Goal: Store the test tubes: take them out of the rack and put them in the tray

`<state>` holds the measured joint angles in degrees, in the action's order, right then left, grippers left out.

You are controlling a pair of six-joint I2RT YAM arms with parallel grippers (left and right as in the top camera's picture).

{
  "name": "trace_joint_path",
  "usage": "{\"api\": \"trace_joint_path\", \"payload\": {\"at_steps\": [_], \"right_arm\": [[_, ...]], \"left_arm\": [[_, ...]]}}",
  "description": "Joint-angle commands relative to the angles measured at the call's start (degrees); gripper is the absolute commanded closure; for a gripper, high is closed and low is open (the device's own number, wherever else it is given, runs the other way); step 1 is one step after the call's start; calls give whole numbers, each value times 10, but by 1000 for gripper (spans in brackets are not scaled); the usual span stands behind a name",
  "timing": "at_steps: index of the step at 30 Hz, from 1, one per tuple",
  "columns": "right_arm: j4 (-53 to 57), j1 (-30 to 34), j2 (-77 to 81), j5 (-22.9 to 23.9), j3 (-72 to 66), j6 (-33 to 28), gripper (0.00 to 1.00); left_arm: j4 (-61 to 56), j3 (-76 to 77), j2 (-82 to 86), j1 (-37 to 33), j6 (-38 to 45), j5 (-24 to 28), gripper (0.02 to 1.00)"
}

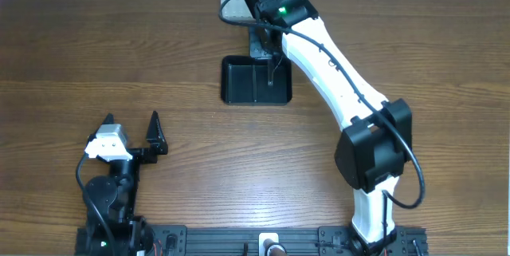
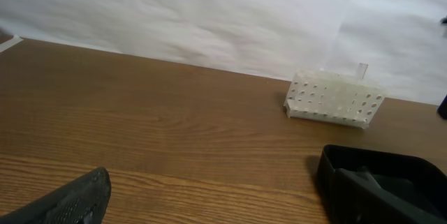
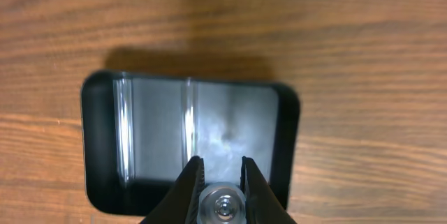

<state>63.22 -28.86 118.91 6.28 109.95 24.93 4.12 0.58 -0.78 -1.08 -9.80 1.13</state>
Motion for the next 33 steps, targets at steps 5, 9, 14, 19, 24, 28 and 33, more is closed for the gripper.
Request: {"api": "trace_joint_path", "payload": {"at_steps": [5,9,14,19,24,28,33], "right_arm": [[15,9,49,-64,10,12,976],[15,15,50,-65,10,12,976],[14,22,55,-64,10,12,980],[11,25,69,-64,10,12,978],[-1,25,82,-62,10,12,978],[-12,25,94,-63,10,12,976],[-16,24,113,-62,10,12,976]], "left_arm": [[3,-2,4,2,10,6,20],[3,-2,4,2,10,6,20],[3,-2,4,2,11,6,20],[3,-2,4,2,10,6,20],[3,-2,4,2,11,6,20],[3,-2,4,2,11,6,20],[3,-2,4,2,10,6,23]]}}
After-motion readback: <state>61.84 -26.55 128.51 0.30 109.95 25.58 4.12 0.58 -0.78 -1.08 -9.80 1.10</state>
